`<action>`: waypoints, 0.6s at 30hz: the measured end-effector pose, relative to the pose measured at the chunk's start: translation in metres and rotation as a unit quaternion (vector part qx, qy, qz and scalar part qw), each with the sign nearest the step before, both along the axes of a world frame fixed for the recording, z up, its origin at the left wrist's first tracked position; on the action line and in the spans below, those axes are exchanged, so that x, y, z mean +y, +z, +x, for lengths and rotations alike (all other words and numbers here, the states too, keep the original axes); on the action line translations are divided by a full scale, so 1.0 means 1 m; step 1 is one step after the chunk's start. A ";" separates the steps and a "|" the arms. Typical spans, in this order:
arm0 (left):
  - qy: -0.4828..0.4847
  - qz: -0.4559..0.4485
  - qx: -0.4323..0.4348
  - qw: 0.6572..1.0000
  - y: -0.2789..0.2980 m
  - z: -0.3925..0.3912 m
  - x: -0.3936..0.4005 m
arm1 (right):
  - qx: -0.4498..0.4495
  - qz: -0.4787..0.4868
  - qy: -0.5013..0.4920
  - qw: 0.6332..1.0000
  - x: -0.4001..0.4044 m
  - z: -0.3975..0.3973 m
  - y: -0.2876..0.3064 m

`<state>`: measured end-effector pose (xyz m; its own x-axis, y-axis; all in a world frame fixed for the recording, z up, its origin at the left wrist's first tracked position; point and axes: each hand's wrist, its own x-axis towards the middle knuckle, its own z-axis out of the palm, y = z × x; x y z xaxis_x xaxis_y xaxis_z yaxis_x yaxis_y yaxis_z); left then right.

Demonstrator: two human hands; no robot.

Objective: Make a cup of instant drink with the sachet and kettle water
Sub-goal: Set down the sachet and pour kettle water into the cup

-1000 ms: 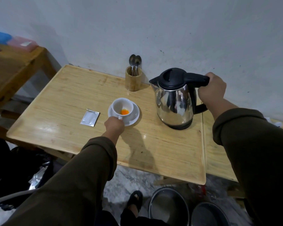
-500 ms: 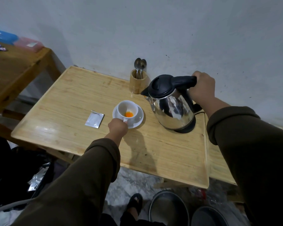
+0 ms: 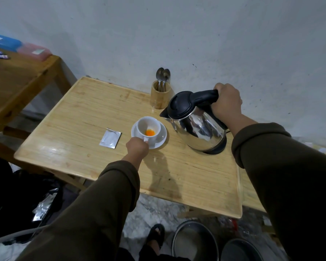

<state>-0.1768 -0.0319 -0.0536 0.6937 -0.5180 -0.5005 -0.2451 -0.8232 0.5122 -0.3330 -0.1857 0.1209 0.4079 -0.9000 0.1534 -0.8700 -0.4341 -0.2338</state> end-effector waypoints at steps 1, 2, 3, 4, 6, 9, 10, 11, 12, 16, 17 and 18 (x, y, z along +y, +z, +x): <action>0.000 0.000 0.001 1.000 0.000 0.000 0.000 | 0.003 -0.002 -0.001 1.000 0.001 0.001 0.000; 0.000 0.000 0.002 1.000 0.000 0.000 0.000 | 0.007 -0.003 -0.002 1.000 0.002 0.001 0.001; 0.004 0.000 0.005 1.000 0.000 0.000 -0.001 | 0.010 -0.002 -0.003 1.000 0.003 0.002 0.001; 0.009 0.000 0.011 1.000 -0.001 0.000 -0.001 | 0.013 -0.001 -0.004 1.000 0.004 0.003 0.002; 0.014 -0.002 0.017 1.000 -0.002 0.001 -0.002 | 0.020 0.002 -0.005 1.000 0.005 0.005 0.002; 0.020 -0.005 0.026 0.999 -0.003 0.001 -0.002 | 0.024 0.009 -0.006 1.000 0.007 0.006 0.003; 0.020 -0.006 0.026 0.999 -0.003 0.001 -0.002 | 0.024 0.011 -0.008 1.000 0.008 0.006 0.003; 0.022 -0.007 0.027 0.999 -0.003 0.000 -0.002 | 0.026 0.011 -0.008 1.000 0.008 0.006 0.004; 0.024 -0.009 0.030 0.999 -0.003 0.000 -0.003 | 0.029 0.010 -0.009 0.999 0.009 0.006 0.005; 0.037 -0.016 0.044 0.998 -0.003 0.000 -0.003 | 0.040 0.002 -0.004 0.999 0.009 0.007 0.007; 0.039 -0.016 0.045 0.998 -0.004 0.000 -0.003 | 0.045 -0.001 -0.001 0.999 0.009 0.008 0.008; 0.038 -0.016 0.044 0.998 -0.004 0.000 -0.003 | 0.051 -0.003 0.001 0.999 0.010 0.009 0.008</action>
<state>-0.1764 -0.0350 -0.0573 0.6855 -0.4814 -0.5462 -0.1346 -0.8210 0.5548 -0.3240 -0.1758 0.1293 0.4240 -0.8981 0.1170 -0.8879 -0.4377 -0.1418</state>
